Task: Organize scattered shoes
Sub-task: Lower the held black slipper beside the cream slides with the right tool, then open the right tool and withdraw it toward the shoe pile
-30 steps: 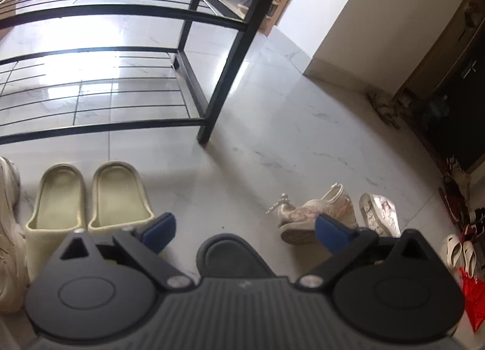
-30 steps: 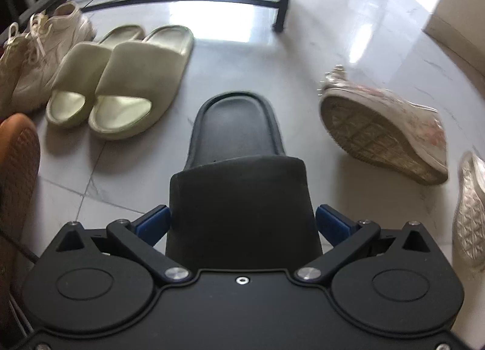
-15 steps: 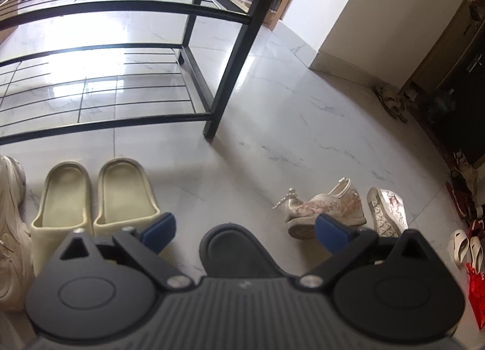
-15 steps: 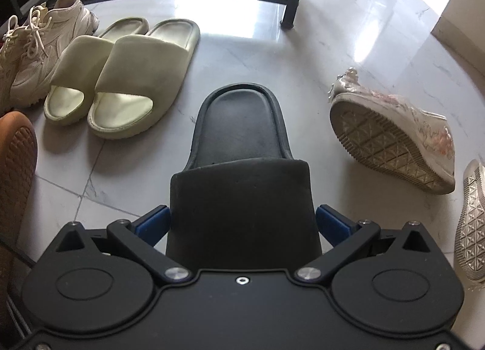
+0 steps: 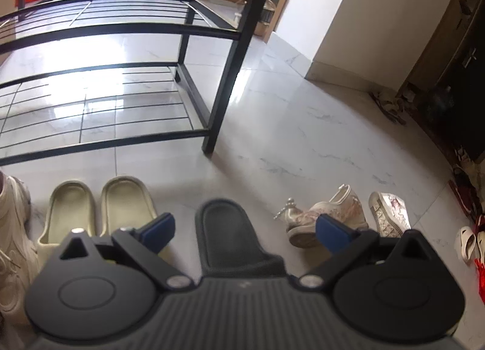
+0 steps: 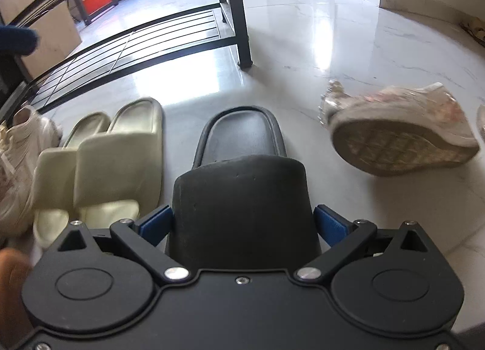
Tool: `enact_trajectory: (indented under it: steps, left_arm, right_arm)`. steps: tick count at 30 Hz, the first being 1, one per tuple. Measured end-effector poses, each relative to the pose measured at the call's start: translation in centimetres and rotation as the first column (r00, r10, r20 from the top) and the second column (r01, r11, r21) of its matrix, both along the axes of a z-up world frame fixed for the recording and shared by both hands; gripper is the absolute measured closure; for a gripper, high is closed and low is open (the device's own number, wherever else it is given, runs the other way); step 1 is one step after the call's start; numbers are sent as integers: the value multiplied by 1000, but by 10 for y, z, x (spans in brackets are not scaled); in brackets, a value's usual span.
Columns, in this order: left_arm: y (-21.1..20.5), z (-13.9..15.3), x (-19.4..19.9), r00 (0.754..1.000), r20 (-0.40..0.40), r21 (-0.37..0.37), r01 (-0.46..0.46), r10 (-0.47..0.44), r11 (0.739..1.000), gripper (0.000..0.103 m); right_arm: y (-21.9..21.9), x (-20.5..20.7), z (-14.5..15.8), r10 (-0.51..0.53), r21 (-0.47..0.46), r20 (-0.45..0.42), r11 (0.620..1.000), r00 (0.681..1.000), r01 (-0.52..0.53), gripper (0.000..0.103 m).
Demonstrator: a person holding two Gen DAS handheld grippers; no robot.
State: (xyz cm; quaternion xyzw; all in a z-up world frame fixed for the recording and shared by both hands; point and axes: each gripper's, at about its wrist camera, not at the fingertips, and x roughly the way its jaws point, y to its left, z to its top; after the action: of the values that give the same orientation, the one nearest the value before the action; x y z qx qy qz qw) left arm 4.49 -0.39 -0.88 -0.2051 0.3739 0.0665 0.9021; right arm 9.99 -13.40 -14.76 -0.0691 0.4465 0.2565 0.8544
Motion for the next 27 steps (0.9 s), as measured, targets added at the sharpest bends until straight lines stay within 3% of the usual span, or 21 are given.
enact_trajectory:
  steps: [5,7,9,12,21,27]
  left_arm:
    - [11,-1,-3,997,12,-12,-75,76,997,3]
    - [22,-2,-6,989,18,-19,-145,145,989,3]
    - [29,-3,-9,981,27,-25,-194,194,981,3]
    - [38,-4,-11,970,33,-37,-240,241,970,3]
    - [50,-10,-9,958,-12,-78,-285,285,955,3]
    - [53,-16,-9,952,-50,-86,-307,303,948,3]
  right_arm:
    - [32,24,-11,11,10,-5,1000,1000,-11,3]
    - [42,31,-13,37,4,-1,999,999,-37,2]
    - [52,34,-10,146,-52,39,988,988,-144,1]
    - [55,38,-8,222,-76,20,972,975,-220,2]
    - [52,38,-7,338,-124,39,936,941,-331,3]
    - [47,35,-8,302,-76,49,951,952,-298,1]
